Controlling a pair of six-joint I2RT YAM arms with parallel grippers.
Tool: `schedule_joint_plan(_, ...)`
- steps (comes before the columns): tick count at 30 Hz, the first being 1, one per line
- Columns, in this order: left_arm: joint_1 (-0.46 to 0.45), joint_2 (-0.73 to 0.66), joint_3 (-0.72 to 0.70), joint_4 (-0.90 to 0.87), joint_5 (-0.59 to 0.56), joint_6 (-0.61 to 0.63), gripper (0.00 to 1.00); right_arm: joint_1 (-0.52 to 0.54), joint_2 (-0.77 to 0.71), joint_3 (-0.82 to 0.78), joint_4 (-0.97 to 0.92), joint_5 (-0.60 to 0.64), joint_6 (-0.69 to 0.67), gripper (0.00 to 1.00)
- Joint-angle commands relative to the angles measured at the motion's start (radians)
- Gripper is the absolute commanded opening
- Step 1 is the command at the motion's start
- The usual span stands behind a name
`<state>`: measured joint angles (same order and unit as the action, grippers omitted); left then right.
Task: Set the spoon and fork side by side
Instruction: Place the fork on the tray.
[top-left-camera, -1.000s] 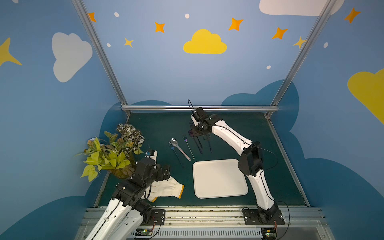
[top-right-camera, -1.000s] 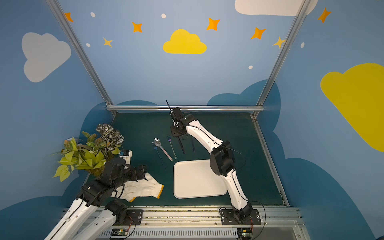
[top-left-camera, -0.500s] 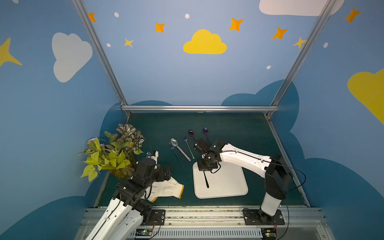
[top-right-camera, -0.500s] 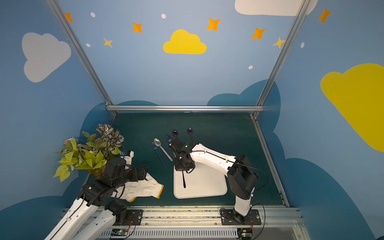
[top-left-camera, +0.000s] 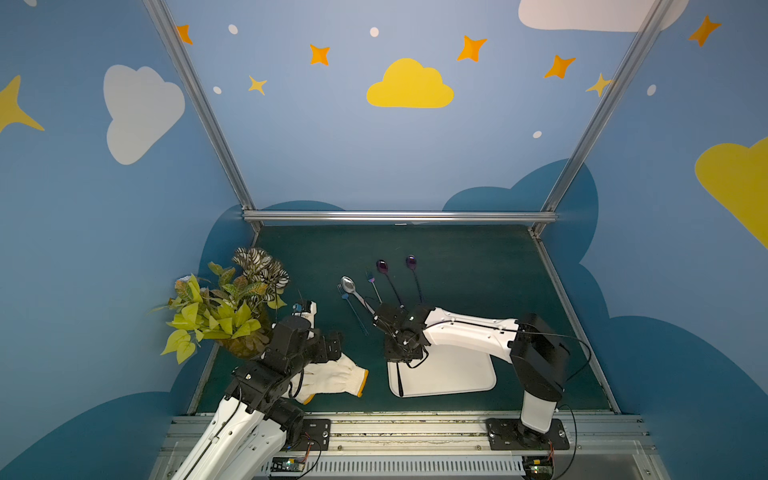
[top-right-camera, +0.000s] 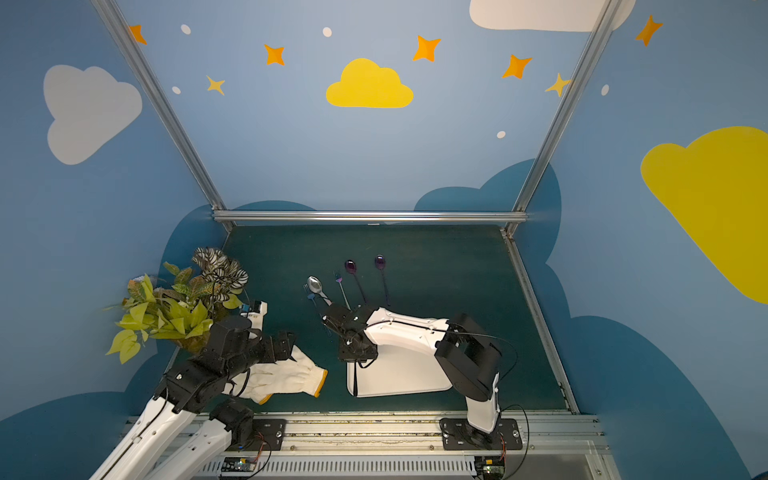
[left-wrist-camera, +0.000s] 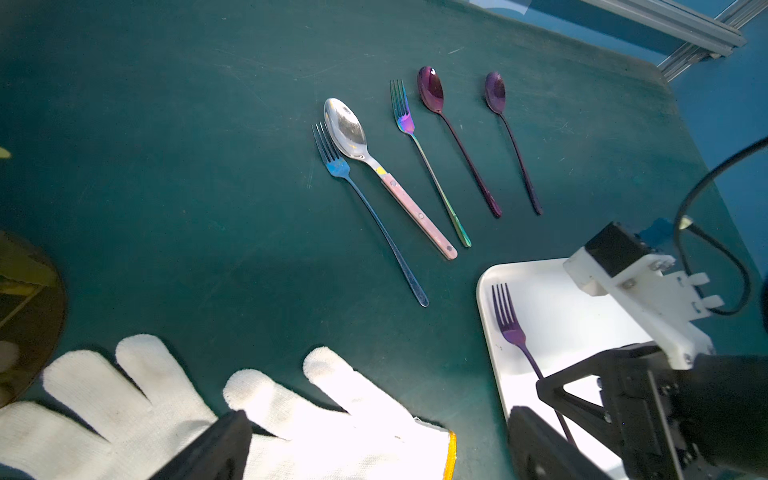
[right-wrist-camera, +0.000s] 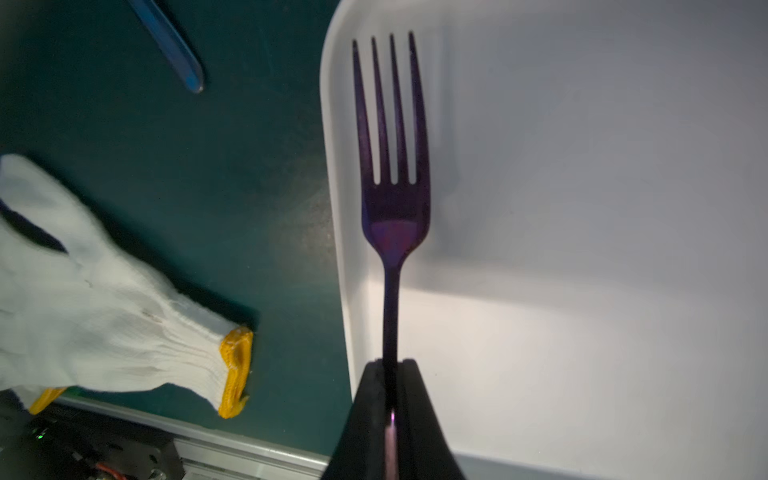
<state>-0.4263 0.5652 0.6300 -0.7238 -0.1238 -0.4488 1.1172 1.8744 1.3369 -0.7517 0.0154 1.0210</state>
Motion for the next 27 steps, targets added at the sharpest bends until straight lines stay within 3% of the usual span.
schedule_joint_plan(1,0.004,-0.015,-0.008,0.017,0.002,0.012,1.0,-0.001,0.026,0.004,0.029,0.028,-0.001,0.0)
schedule_joint_plan(27,0.004,-0.015,-0.009,0.015,-0.007,0.013,1.0,-0.015,0.076,-0.033,0.069,0.071,-0.041,0.0)
